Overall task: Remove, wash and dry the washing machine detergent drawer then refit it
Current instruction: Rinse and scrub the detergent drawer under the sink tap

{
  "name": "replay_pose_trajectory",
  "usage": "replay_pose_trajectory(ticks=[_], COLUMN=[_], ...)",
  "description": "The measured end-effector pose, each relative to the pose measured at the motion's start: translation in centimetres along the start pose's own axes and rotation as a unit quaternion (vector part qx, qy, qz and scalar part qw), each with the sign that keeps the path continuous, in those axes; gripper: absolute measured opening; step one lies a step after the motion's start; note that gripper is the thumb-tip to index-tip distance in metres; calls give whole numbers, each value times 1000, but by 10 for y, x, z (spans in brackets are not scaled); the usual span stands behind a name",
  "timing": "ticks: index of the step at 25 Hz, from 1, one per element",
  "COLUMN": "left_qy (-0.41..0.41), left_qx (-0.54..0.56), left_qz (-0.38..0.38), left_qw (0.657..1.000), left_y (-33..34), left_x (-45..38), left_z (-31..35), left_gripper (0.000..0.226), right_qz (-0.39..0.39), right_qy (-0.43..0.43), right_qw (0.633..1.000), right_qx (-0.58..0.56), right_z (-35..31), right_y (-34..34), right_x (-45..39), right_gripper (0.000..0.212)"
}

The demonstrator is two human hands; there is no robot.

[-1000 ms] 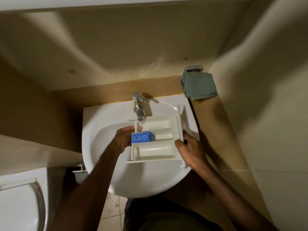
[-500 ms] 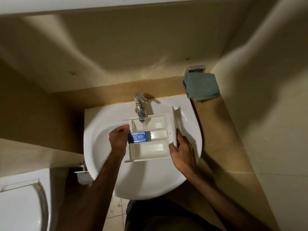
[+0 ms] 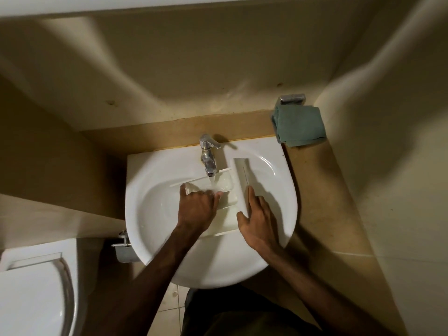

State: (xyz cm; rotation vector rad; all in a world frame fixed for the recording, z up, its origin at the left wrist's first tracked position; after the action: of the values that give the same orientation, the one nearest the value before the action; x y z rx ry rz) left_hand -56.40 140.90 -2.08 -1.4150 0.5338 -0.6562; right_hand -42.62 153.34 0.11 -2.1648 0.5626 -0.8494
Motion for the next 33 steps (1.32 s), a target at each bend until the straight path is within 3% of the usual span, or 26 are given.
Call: replay_pose_trajectory(ticks=[4,6,9,13,17,20,24,27,29,31,33], left_qy=[41,69,88,8,113,137,48,-40,-164,-253,-290], left_qx=[210,274,253,125,226,213,179,203,340,516,642], left_qz=[68,48,4,22,15,37,154,146,100,32,-10], left_qw=[975,958,963,992,968,967,971,967,921,818,710], left_y=[9,14,8,-3,3,6,-2,-3,4,14,14], left_x=[10,10,-1,-1,-1,4,27,45,46,44,44], left_z=[-2,5,10,-23,5,14,-24,-34,-41,-43,-38], left_gripper=[30,38,40,46,42,44,39,40,39,33,24], right_qz=[8,7,10,10,25,22,35,46,51,58,67], right_qy=[1,11,5,9,21,39,71,80,90,104,123], right_qw=[1000,1000,1000,1000,999,997,990,983,976,971,966], right_qx=[-5,-14,-13,-20,-43,-62,-117,-160,-192,-209,-216], right_z=[-3,-2,2,8,5,7,13,18,19,17,17], right_y=[0,-2,-2,-2,-2,-8,-15,-16,-18,-18,-14], right_x=[1,-1,-3,-3,-2,0,3,6,10,13,19], right_gripper=[86,87,83,82,81,78,86,82,75,74,79])
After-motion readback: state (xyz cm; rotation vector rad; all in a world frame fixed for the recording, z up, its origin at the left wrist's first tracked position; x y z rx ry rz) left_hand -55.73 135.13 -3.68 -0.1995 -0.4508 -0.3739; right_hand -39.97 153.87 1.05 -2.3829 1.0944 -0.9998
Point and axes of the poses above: each hand's wrist, its own x-axis away from the middle knuckle, its own y-axis out of the palm, z = x × y, the point moved 3 cm from there along -x, towards the middle knuckle, and after that the axes turned 2 degrees about y, right-handed, at the moved point
